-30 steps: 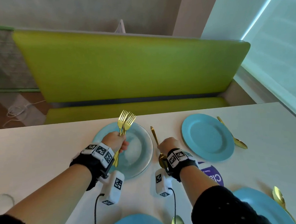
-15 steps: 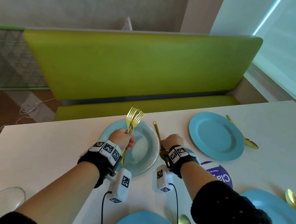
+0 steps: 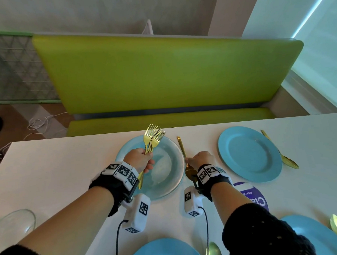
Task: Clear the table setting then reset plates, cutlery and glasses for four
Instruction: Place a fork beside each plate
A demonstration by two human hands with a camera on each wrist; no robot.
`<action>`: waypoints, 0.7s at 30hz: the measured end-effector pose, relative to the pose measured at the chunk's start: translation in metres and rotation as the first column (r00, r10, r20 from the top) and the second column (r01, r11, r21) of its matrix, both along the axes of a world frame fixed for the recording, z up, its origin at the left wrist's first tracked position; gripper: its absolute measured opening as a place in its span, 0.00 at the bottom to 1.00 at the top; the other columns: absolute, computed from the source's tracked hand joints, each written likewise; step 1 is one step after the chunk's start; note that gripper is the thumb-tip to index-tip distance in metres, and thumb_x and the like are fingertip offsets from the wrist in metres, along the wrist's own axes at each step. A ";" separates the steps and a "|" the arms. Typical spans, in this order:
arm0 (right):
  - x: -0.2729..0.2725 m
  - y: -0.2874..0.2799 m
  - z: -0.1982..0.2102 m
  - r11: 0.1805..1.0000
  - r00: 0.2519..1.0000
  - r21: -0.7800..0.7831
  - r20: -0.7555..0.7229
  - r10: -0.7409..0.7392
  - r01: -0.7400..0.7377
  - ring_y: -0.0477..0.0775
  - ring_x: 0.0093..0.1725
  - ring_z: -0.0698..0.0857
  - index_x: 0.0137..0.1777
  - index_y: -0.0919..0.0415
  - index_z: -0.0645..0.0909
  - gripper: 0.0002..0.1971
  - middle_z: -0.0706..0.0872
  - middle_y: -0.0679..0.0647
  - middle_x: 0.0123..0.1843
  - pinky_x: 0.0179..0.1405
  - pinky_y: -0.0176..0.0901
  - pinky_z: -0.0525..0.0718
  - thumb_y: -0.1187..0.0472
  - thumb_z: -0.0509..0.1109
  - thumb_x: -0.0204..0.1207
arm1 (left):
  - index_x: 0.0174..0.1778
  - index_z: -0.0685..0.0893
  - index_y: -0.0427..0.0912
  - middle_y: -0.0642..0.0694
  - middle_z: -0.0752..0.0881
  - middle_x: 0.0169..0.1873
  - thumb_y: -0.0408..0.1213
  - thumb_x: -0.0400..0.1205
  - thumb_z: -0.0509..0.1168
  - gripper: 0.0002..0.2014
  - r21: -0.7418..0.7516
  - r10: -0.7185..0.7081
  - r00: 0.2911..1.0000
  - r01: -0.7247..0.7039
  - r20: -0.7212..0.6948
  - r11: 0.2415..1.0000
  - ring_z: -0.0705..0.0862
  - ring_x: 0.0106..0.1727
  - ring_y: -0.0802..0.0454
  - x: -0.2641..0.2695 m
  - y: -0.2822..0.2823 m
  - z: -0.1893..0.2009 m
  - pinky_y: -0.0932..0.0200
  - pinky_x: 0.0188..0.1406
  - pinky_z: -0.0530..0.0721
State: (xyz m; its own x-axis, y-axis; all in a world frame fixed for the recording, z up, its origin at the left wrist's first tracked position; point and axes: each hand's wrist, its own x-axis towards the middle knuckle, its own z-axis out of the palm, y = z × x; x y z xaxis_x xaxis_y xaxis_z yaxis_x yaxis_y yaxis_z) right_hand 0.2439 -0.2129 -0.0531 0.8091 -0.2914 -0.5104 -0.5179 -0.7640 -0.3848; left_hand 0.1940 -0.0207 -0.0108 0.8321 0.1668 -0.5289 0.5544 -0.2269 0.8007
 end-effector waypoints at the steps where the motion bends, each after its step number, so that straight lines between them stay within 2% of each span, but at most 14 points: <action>1: -0.001 -0.001 0.001 1.000 1.000 0.002 0.009 0.009 -0.009 0.45 0.23 0.77 0.35 0.59 0.84 0.16 0.82 0.49 0.28 0.18 0.33 0.68 0.45 0.74 0.70 | 0.35 0.75 0.39 0.45 0.80 0.29 0.33 0.86 0.57 0.12 -0.001 -0.002 1.000 0.002 -0.001 1.000 0.77 0.26 0.53 0.000 -0.001 0.000 0.70 0.15 0.74; 4: -0.001 -0.005 0.002 0.998 0.999 0.063 0.046 -0.008 0.005 0.44 0.26 0.78 0.32 0.57 0.80 0.14 0.80 0.48 0.26 0.24 0.34 0.75 0.50 0.75 0.71 | 0.34 0.75 0.40 0.45 0.80 0.29 0.33 0.86 0.57 0.13 0.005 -0.010 1.000 0.010 0.000 1.000 0.77 0.27 0.53 0.000 -0.004 -0.001 0.71 0.14 0.74; 7: -0.001 -0.006 0.005 0.992 0.996 0.122 0.085 -0.040 0.029 0.41 0.24 0.77 0.29 0.52 0.75 0.14 0.79 0.46 0.26 0.22 0.33 0.73 0.53 0.75 0.72 | 0.33 0.75 0.41 0.45 0.81 0.30 0.33 0.86 0.58 0.13 0.018 -0.014 1.000 0.014 0.004 1.000 0.78 0.26 0.53 0.001 -0.006 -0.003 0.70 0.16 0.75; 8: 0.000 -0.005 0.005 0.991 0.995 0.130 0.088 -0.041 0.029 0.41 0.25 0.78 0.29 0.52 0.76 0.14 0.80 0.46 0.26 0.24 0.33 0.76 0.53 0.75 0.72 | 0.33 0.75 0.41 0.45 0.81 0.30 0.33 0.85 0.58 0.13 0.021 -0.015 1.000 0.015 0.003 1.000 0.78 0.27 0.53 0.001 -0.007 -0.004 0.70 0.16 0.75; 11: 0.000 -0.002 0.004 0.990 0.997 0.141 0.076 -0.030 0.019 0.47 0.33 0.84 0.28 0.51 0.78 0.14 0.84 0.47 0.29 0.40 0.40 0.87 0.52 0.75 0.72 | 0.34 0.75 0.41 0.45 0.81 0.30 0.33 0.85 0.58 0.13 0.020 -0.009 1.000 0.009 0.002 1.000 0.78 0.27 0.53 0.001 -0.007 -0.004 0.70 0.15 0.75; 14: 0.000 0.000 0.004 0.989 0.998 0.148 0.068 -0.019 0.008 0.52 0.44 0.89 0.28 0.51 0.79 0.14 0.91 0.52 0.39 0.51 0.45 0.89 0.51 0.74 0.72 | 0.36 0.76 0.39 0.45 0.81 0.30 0.33 0.85 0.58 0.11 0.024 -0.006 1.000 0.006 0.000 1.000 0.78 0.27 0.53 0.000 -0.007 -0.004 0.69 0.16 0.75; 16: 0.000 0.001 0.005 0.989 0.998 0.146 0.068 -0.011 0.000 0.52 0.46 0.90 0.28 0.51 0.78 0.14 0.92 0.53 0.42 0.52 0.45 0.89 0.51 0.74 0.72 | 0.35 0.76 0.40 0.45 0.81 0.30 0.34 0.85 0.58 0.12 0.023 -0.001 1.000 0.002 -0.005 1.000 0.79 0.27 0.52 0.000 -0.006 -0.005 0.69 0.17 0.75; 21: 0.000 0.002 0.007 0.988 0.998 0.152 0.068 -0.013 0.003 0.52 0.46 0.90 0.28 0.51 0.79 0.14 0.92 0.53 0.43 0.52 0.45 0.89 0.51 0.75 0.72 | 0.35 0.76 0.39 0.45 0.81 0.30 0.34 0.85 0.58 0.12 0.014 0.006 1.000 -0.006 -0.010 1.000 0.78 0.27 0.53 0.001 -0.006 -0.005 0.68 0.18 0.75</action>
State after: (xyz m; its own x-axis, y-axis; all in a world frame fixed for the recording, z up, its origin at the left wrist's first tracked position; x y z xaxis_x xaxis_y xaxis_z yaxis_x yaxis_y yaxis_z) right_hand 0.2442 -0.2112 -0.0461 0.8419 -0.2217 -0.4920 -0.4919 -0.6901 -0.5308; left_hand 0.1946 -0.0262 -0.0161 0.8258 0.1792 -0.5347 0.5637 -0.2350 0.7919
